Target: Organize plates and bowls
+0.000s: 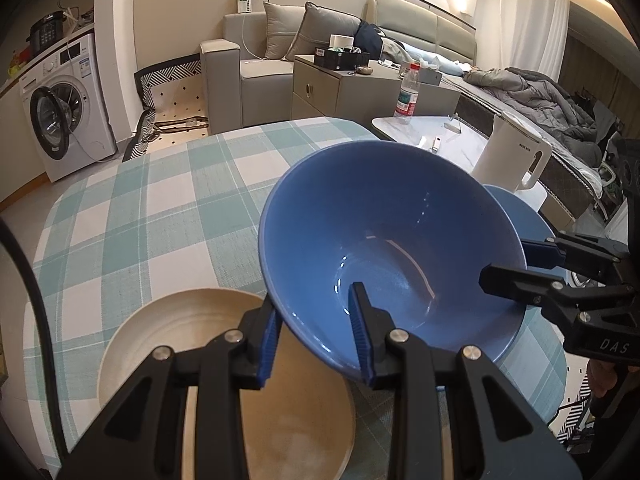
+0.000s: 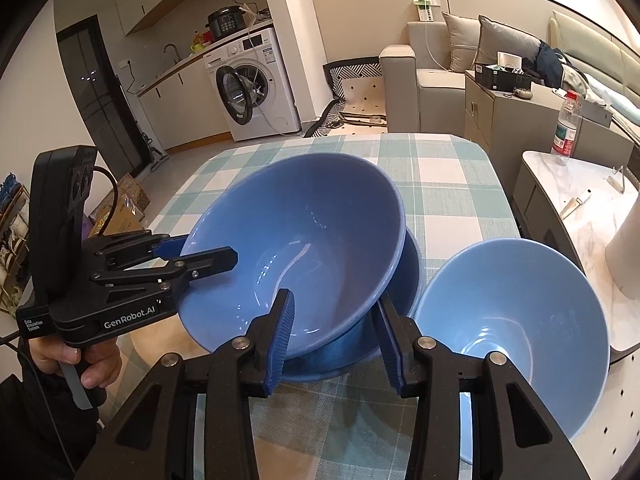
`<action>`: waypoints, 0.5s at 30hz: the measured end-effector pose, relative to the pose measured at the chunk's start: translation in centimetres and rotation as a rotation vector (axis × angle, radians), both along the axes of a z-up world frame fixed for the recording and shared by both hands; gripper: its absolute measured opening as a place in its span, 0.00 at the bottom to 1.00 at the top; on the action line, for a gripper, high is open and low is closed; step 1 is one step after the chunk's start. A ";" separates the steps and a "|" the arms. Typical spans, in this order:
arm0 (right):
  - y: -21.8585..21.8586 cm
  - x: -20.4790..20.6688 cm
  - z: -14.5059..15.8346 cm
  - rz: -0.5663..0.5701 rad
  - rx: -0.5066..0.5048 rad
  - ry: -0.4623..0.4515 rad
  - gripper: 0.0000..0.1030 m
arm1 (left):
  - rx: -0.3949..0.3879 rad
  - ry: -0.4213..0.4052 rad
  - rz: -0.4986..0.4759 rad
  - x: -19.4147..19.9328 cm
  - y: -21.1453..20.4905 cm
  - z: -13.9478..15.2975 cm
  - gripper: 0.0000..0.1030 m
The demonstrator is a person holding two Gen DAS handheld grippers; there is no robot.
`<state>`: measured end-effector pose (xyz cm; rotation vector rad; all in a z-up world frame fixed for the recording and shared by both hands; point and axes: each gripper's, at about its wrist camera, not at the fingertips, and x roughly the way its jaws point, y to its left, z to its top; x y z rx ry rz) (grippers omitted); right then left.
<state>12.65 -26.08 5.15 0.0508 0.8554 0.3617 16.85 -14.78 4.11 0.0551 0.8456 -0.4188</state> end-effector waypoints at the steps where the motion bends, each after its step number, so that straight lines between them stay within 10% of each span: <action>1: 0.0 0.0 -0.1 -0.002 -0.003 0.001 0.41 | 0.003 0.000 -0.001 0.0 -0.1 -0.1 0.30; 15: 0.3 0.1 -1.3 -0.018 -0.076 0.005 0.41 | 0.059 -0.016 -0.010 -0.2 -1.4 -0.8 0.33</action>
